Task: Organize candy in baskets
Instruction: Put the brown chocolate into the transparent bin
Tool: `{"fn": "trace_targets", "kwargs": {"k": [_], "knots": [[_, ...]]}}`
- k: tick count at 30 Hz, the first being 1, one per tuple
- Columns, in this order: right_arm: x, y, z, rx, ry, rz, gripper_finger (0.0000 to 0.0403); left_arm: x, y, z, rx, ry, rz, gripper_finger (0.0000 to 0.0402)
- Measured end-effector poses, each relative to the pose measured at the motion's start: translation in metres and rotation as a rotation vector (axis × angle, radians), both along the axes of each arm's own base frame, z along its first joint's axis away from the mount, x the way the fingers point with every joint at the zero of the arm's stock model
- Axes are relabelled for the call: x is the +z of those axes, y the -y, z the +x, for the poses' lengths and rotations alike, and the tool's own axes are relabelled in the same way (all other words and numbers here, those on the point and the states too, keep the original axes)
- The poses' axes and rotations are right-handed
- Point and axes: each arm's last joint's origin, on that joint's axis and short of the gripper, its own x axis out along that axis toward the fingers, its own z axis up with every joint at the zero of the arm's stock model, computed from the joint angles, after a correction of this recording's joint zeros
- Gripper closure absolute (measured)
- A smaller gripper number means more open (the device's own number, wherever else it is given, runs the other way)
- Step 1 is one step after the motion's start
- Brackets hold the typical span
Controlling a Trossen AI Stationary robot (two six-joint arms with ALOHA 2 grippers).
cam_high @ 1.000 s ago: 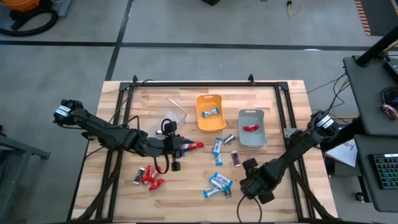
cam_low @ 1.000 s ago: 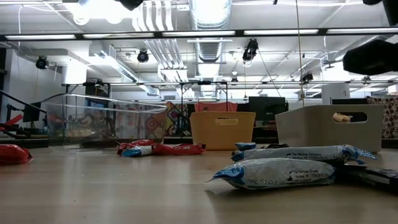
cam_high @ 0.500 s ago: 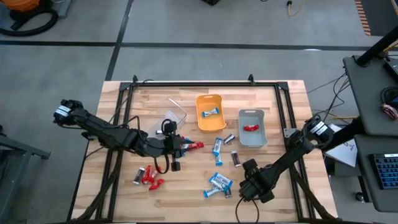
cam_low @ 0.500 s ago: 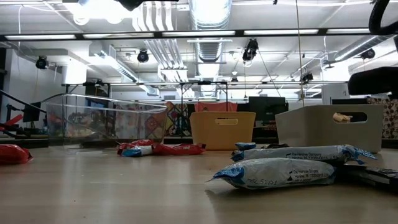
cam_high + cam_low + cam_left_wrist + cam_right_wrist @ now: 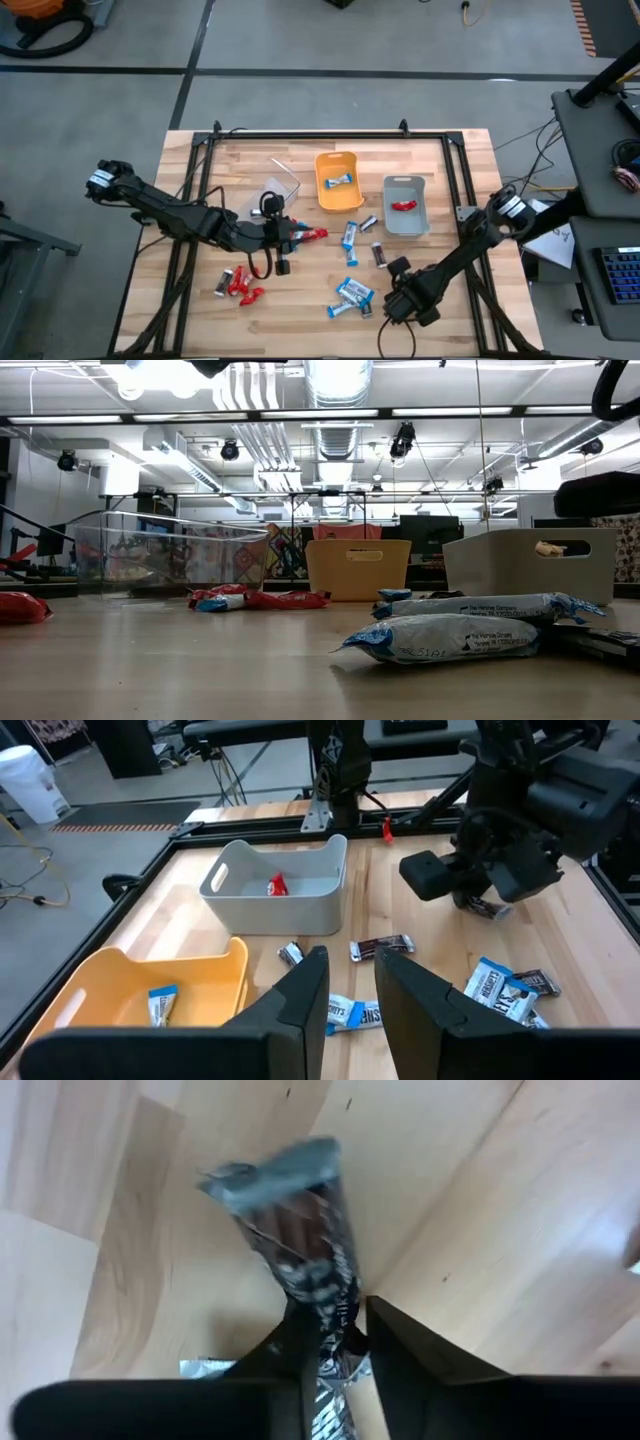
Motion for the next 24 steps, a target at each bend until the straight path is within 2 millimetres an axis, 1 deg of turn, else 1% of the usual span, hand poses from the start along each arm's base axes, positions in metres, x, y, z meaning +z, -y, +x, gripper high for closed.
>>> {"fn": "trace_targets", "kwargs": {"k": [4, 7, 10, 14, 19, 22, 24], "knots": [[0.006, 0.000, 0.000, -0.004, 0.017, 0.011, 0.0365, 0.000, 0.000, 0.000, -0.002, -0.002, 0.005, 0.0332], [0.016, 0.000, 0.002, -0.009, 0.049, 0.027, 0.0369, 0.000, 0.000, 0.000, -0.010, -0.006, 0.027, 0.0332], [0.031, 0.004, 0.006, -0.034, 0.118, 0.021, 0.0369, 0.000, 0.000, 0.000, -0.019, -0.011, 0.049, 0.0332], [0.055, 0.019, 0.015, -0.138, 0.286, -0.051, 0.0369, -0.007, 0.003, 0.005, -0.046, -0.035, 0.053, 0.0332], [0.088, 0.045, 0.027, -0.312, 0.543, -0.180, 0.0369, -0.022, 0.010, 0.020, -0.087, -0.042, 0.061, 0.0331], [0.103, 0.057, 0.035, -0.397, 0.705, -0.235, 0.0369, -0.029, 0.014, 0.029, -0.086, -0.017, 0.055, 0.0331], [0.110, 0.065, 0.040, -0.447, 0.801, -0.281, 0.0369, -0.033, 0.016, 0.034, -0.085, -0.005, 0.054, 0.0331]]}}
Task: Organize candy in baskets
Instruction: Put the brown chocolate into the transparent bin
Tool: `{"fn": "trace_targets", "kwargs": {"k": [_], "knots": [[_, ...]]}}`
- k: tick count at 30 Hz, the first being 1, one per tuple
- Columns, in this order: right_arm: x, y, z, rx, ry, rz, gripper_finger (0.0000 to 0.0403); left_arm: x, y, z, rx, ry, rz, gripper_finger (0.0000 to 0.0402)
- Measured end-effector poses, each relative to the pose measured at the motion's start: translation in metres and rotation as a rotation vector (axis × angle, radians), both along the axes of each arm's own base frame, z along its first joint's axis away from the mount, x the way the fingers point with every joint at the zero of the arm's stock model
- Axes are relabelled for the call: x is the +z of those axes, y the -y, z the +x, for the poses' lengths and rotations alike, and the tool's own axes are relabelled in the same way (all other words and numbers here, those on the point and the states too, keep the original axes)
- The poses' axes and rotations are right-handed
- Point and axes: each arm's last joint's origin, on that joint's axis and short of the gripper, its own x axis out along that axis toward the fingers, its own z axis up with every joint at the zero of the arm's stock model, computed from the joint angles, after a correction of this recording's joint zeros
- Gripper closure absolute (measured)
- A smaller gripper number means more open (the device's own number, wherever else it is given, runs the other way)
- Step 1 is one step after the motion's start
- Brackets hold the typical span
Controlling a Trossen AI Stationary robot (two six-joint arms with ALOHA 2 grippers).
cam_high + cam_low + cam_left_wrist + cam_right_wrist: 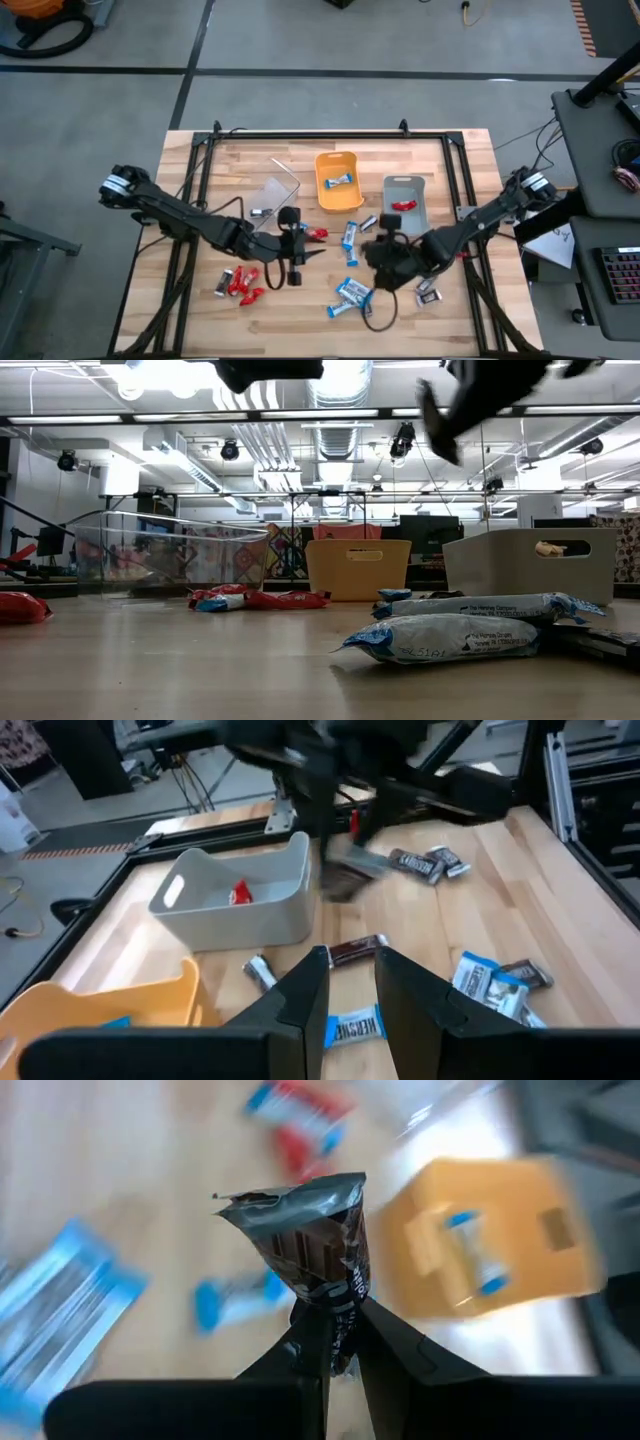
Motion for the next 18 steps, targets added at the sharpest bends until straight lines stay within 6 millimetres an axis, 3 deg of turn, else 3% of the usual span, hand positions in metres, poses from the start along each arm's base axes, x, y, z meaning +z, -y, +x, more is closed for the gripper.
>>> {"fn": "trace_targets", "kwargs": {"k": [8, 18], "knots": [[0.009, 0.026, 0.020, -0.180, 0.197, -0.075, 0.0369, -0.004, 0.000, 0.010, 0.154, 0.086, 0.020, 0.0312], [0.003, 0.036, 0.037, -0.225, 0.242, -0.061, 0.0369, -0.005, -0.001, 0.019, 0.247, 0.175, 0.012, 0.0193]]}}
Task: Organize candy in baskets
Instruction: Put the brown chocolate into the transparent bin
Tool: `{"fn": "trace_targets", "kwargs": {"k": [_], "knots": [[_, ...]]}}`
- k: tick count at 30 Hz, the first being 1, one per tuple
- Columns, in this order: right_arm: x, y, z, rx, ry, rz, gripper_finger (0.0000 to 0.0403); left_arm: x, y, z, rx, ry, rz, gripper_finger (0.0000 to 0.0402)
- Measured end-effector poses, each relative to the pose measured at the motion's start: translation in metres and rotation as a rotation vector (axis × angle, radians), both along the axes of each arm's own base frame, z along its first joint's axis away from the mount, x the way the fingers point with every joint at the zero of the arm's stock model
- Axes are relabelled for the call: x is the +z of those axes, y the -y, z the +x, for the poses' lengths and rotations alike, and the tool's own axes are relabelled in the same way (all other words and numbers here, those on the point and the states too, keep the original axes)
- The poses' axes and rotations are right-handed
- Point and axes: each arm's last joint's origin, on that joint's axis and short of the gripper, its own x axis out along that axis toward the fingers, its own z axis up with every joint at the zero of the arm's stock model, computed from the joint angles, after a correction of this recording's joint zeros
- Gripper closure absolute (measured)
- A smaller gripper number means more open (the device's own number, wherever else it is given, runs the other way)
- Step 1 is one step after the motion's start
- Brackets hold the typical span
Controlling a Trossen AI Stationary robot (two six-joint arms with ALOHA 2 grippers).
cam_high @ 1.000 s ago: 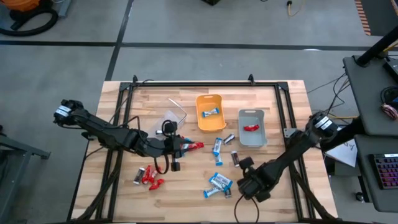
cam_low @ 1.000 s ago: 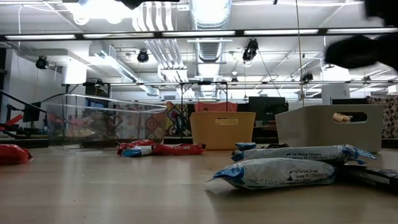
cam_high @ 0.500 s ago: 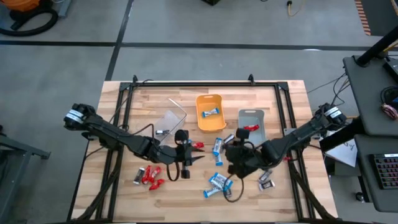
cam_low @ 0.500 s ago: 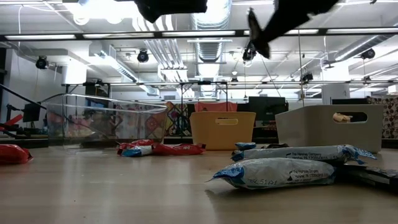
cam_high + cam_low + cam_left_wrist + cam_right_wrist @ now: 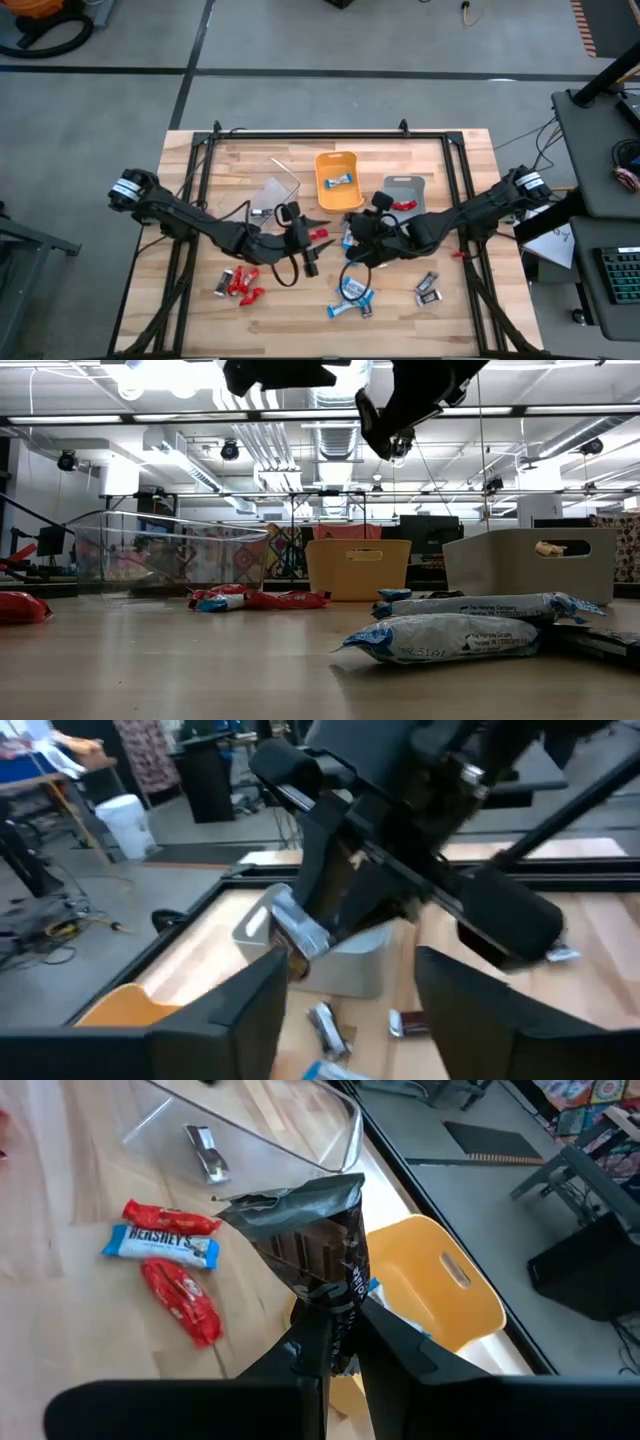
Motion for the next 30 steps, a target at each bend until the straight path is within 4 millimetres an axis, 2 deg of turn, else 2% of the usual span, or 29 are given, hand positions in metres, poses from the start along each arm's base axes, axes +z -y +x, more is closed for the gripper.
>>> {"fn": "trace_targets", "kwargs": {"k": [6, 18, 25, 30], "knots": [[-0.001, 0.000, 0.002, 0.003, -0.002, -0.005, 0.0369, -0.012, 0.001, 0.012, 0.055, 0.033, 0.045, 0.0159], [-0.001, 0.001, 0.002, 0.003, -0.003, -0.006, 0.0369, -0.017, -0.011, 0.022, 0.101, 0.075, 0.023, 0.0174], [-0.001, 0.000, 0.002, 0.003, -0.004, -0.007, 0.0369, -0.025, -0.019, 0.030, 0.042, 0.068, -0.004, 0.0211], [-0.001, 0.000, 0.002, 0.003, -0.004, -0.007, 0.0369, -0.025, -0.021, 0.031, 0.057, 0.077, 0.004, 0.0261]]}}
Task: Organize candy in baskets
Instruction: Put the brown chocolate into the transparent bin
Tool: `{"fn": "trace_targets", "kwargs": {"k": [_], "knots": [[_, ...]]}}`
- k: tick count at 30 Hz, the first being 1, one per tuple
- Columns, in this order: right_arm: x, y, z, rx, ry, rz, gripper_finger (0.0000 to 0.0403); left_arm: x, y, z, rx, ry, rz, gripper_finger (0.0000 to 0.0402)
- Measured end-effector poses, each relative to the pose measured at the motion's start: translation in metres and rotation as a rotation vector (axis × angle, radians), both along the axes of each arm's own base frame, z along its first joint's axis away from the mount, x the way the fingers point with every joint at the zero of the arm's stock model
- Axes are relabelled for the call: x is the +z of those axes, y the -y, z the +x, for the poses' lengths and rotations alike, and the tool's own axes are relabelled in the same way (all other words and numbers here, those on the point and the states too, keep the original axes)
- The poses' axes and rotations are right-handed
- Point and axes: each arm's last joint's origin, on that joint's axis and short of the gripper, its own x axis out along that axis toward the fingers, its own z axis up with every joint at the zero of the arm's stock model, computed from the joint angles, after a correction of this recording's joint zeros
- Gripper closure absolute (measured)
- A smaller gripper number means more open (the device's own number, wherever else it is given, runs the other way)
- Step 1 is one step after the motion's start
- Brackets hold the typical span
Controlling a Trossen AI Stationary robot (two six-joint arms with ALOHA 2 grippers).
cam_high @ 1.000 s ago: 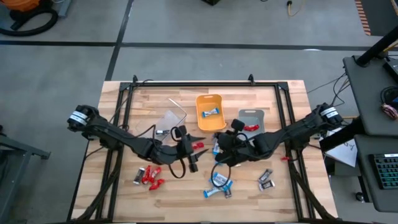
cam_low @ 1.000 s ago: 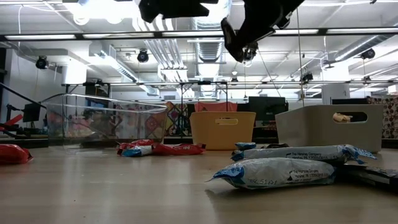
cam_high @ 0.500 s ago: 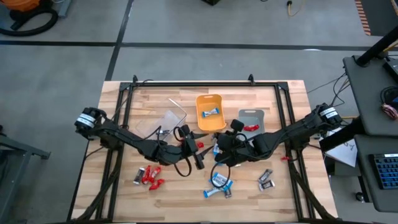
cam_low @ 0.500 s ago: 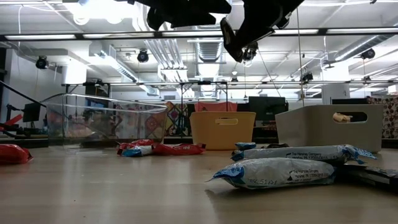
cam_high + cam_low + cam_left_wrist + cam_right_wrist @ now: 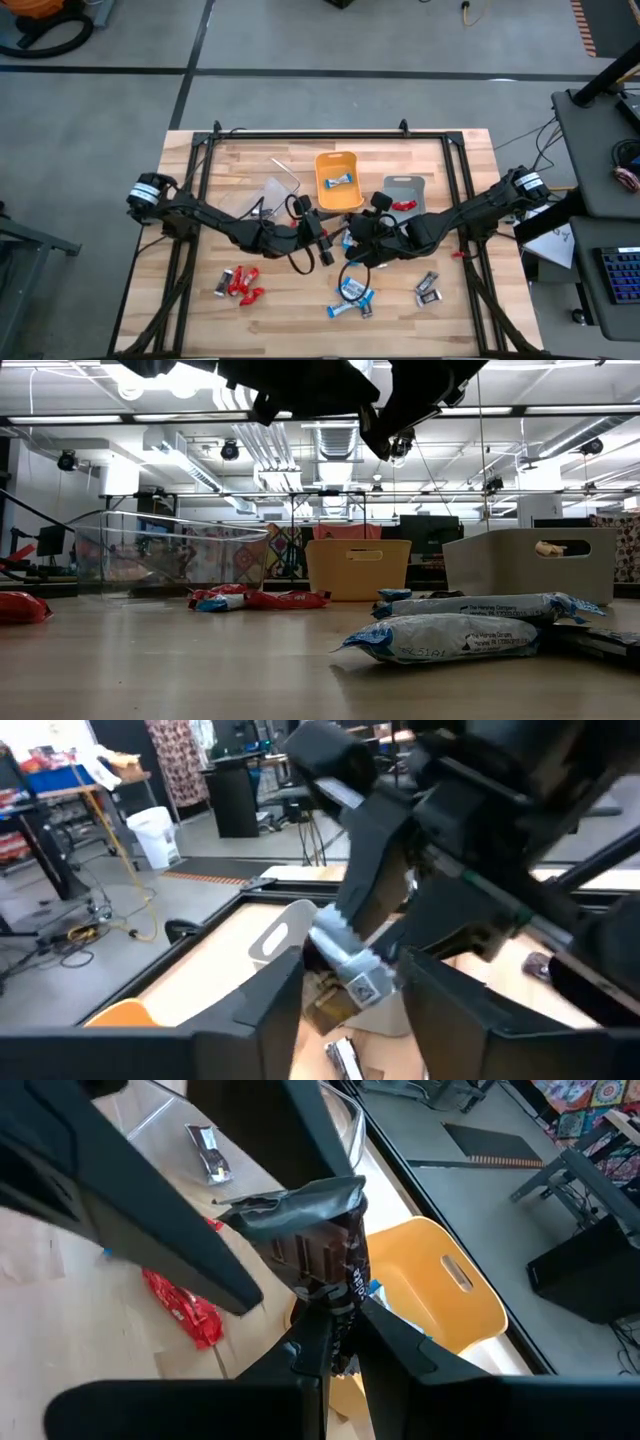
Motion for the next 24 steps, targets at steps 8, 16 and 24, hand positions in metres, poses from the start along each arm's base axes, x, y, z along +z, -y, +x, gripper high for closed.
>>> {"fn": "trace_targets", "kwargs": {"k": [8, 16, 24], "knots": [[0.0000, -0.0004, -0.0002, 0.014, -0.014, -0.015, 0.0369, 0.0005, -0.0009, -0.0002, 0.025, -0.001, 0.015, 0.0386], [0.0001, -0.0004, 0.0000, 0.009, -0.007, -0.008, 0.0330, 0.0007, -0.0014, -0.0006, 0.044, -0.008, 0.035, 0.0389], [0.0030, -0.0007, 0.0006, 0.002, 0.009, 0.005, 0.0261, 0.0081, -0.0026, -0.0047, 0.066, -0.018, 0.068, 0.0396]]}}
